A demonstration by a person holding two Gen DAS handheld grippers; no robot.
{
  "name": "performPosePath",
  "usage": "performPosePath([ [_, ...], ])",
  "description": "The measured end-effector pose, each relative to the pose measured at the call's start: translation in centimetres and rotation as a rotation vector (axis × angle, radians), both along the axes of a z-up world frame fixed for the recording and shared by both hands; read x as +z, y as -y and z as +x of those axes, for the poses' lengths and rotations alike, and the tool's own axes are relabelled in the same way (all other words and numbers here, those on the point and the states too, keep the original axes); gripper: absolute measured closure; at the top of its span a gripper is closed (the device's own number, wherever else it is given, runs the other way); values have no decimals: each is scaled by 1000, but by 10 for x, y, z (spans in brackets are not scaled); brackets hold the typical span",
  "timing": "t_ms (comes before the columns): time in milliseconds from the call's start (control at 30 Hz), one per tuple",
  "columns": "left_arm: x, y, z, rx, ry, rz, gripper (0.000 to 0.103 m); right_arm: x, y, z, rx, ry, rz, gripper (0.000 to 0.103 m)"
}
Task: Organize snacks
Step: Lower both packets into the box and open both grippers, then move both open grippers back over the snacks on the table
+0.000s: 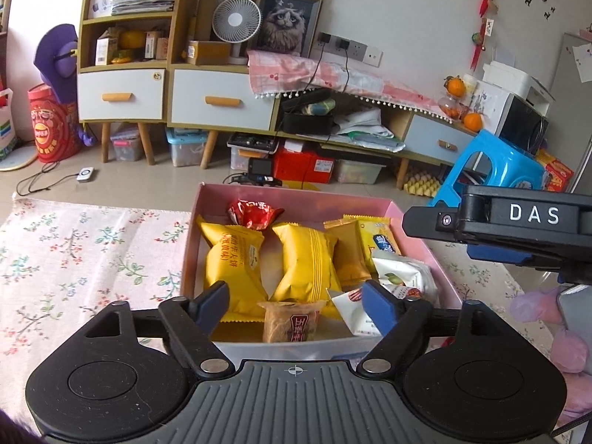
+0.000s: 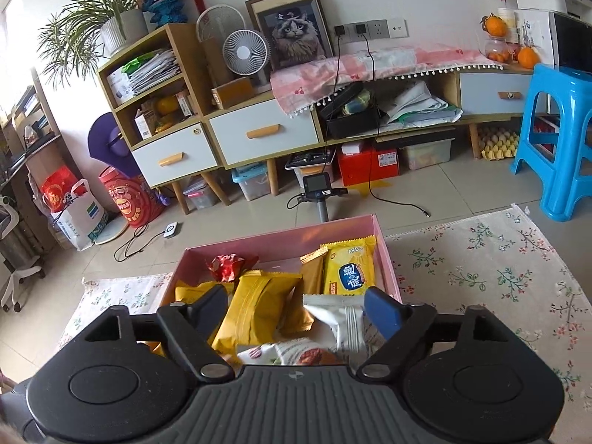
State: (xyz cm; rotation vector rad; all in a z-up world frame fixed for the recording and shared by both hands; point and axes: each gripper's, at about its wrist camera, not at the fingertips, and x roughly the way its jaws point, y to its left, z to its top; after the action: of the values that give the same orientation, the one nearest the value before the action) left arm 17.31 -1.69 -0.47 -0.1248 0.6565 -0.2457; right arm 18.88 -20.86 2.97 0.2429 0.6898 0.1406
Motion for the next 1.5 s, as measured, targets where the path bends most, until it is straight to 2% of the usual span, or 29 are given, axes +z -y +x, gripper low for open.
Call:
performPosePath([
  [233, 13, -8, -23, 20, -23, 0, 16, 6, -8, -23, -35, -22, -40, 26],
  [567, 22, -23, -55, 22, -45, 34, 10, 15, -25, -60, 26, -16, -119, 21],
  [800, 15, -39, -75, 26, -68, 54, 8, 11, -36, -85, 75, -9, -161, 17],
  [1067, 11, -64, -102, 14, -54, 87, 7, 10, -43, -110, 108, 27, -197, 15],
  [1267, 10, -87, -110, 34, -15, 115, 7, 4, -31, -120, 91, 21, -148, 13],
  [1400, 2, -99, -110, 27, 19, 163, 7, -5, -26, -125, 91, 40, -194, 13],
  [1500, -8, -107, -106, 16, -2, 178, 7, -13, -21, -126, 72, 45, -242, 12],
])
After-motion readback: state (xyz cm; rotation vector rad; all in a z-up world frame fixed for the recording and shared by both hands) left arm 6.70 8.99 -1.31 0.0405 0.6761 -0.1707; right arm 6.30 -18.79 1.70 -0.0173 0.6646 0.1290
